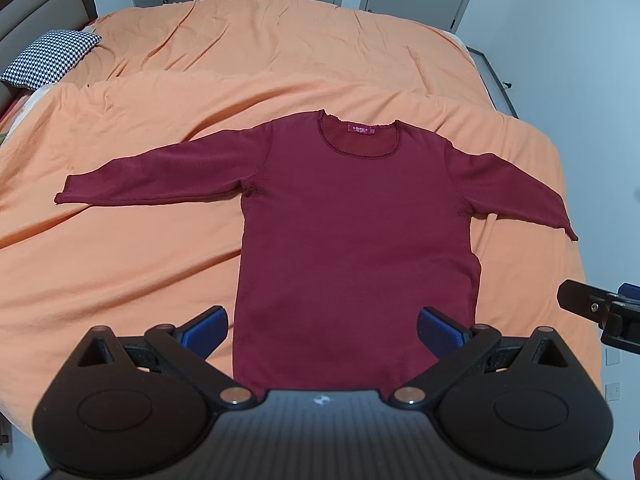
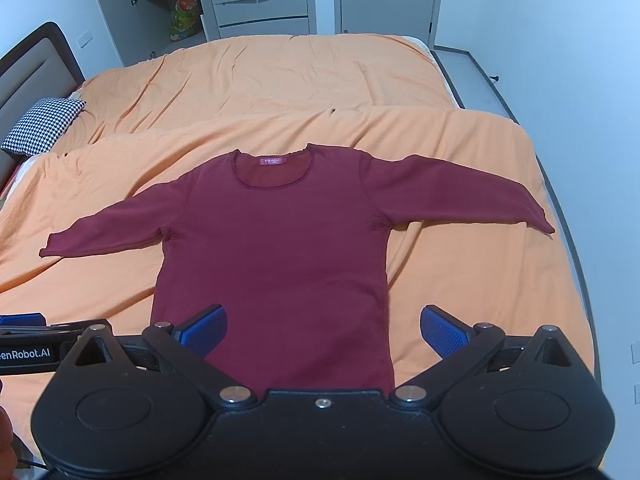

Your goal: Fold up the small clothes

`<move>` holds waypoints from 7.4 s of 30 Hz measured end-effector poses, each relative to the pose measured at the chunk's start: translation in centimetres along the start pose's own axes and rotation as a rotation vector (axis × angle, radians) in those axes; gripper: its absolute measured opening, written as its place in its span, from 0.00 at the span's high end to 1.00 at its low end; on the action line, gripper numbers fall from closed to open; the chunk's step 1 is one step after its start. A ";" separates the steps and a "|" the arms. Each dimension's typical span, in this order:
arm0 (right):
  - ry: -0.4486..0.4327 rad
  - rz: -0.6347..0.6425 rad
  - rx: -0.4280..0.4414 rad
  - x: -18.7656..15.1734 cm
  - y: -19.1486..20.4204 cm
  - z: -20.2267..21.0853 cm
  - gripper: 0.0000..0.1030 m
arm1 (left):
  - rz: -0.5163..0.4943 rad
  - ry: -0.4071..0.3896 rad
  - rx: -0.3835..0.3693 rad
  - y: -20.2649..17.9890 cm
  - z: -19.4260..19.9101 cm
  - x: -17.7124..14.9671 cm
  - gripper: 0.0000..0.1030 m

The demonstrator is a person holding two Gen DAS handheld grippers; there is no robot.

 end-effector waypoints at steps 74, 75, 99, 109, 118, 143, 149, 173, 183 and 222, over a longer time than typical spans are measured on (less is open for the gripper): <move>-0.317 -0.193 0.033 -1.9 1.2 5.4 0.01 | -0.254 -0.076 -0.416 -3.5 -2.9 0.8 0.00; -0.374 -0.207 0.071 -1.9 0.9 6.3 0.00 | -0.260 -0.086 -0.422 -3.8 -2.7 0.9 0.00; -0.354 -0.587 0.344 6.2 -35.4 -13.9 0.01 | -0.001 -0.003 -0.284 -14.0 -9.9 2.9 0.00; -0.377 -1.133 0.770 9.3 -48.5 -30.7 0.14 | 0.018 0.059 -0.217 -17.6 -13.3 1.6 0.00; -0.356 -1.215 0.736 10.7 -50.6 -36.7 0.56 | 0.041 0.087 -0.199 -17.2 -14.5 2.1 0.00; -0.272 0.001 0.489 21.4 -3.9 -28.2 0.92 | 0.220 0.015 -0.302 1.2 -15.5 3.8 0.00; -0.070 0.093 0.512 15.7 6.5 -32.9 0.77 | 0.195 0.015 -0.270 5.4 -17.3 5.1 0.00; -0.172 -0.165 0.412 7.3 -15.2 -23.1 0.45 | -0.025 0.025 -0.283 -1.9 -32.8 20.9 0.53; -0.213 -0.159 0.442 11.0 -14.0 -23.4 0.45 | 0.110 -0.191 -0.206 4.4 -27.3 24.4 0.96; -0.097 -0.342 0.508 26.8 -16.8 -38.5 0.47 | 0.189 -0.114 -0.112 11.2 -28.9 24.2 0.96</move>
Point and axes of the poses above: each gripper's, at about its wrist camera, not at the fingertips, and z roughly against the way its jaws point, y to its left, x to its top, the point moved 9 cm from there along -z, roughly the way its jaws point, and after that the axes turned 13 degrees about y, right-handed, at the moved point
